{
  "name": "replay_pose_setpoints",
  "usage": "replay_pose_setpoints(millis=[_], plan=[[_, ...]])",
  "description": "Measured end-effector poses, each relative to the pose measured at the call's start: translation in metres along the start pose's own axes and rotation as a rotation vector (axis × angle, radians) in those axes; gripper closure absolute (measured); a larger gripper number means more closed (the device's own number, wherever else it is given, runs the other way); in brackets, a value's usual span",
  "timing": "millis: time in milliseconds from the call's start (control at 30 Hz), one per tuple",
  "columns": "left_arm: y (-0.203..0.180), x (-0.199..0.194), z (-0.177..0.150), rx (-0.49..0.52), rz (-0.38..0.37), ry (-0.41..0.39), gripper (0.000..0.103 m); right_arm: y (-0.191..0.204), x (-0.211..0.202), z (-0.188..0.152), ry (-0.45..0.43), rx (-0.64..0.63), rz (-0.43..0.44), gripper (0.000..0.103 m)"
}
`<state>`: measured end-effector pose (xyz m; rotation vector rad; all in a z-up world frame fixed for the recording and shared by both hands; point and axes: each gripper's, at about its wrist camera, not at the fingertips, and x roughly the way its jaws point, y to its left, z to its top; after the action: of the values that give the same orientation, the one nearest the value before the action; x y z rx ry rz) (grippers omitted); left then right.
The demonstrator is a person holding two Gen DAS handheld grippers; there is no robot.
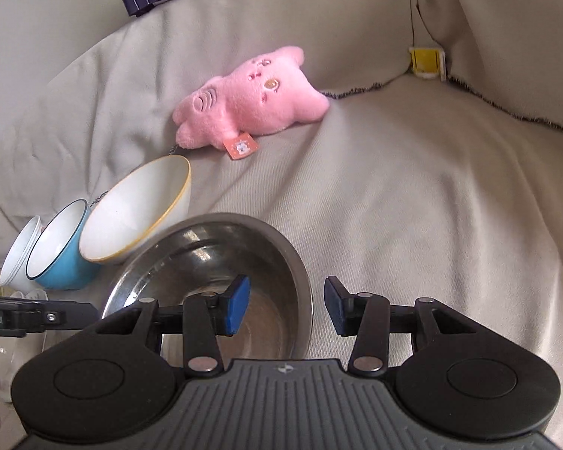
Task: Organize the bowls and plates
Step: 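Grasp the rim of the steel bowl with the right tool, then lower the steel bowl onto the white bowl stack and release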
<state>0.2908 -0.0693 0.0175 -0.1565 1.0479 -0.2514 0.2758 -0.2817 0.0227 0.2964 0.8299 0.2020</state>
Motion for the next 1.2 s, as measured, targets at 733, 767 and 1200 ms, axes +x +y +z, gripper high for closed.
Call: replay_pose_setpoints(millis=[733, 767, 1200], plan=[[0.079, -0.131, -0.156, -0.001, -0.196, 0.068, 0.062, 0.147, -0.086, -0.079, 0.220, -0.202, 0.103, 0.078], [0.093, -0.143, -0.165, -0.027, -0.191, 0.076, 0.062, 0.161, -0.085, -0.088, 0.243, -0.222, 0.120, 0.078], [0.215, -0.208, -0.122, -0.170, -0.030, -0.242, 0.061, 0.326, -0.041, -0.052, 0.185, -0.511, 0.169, 0.078]])
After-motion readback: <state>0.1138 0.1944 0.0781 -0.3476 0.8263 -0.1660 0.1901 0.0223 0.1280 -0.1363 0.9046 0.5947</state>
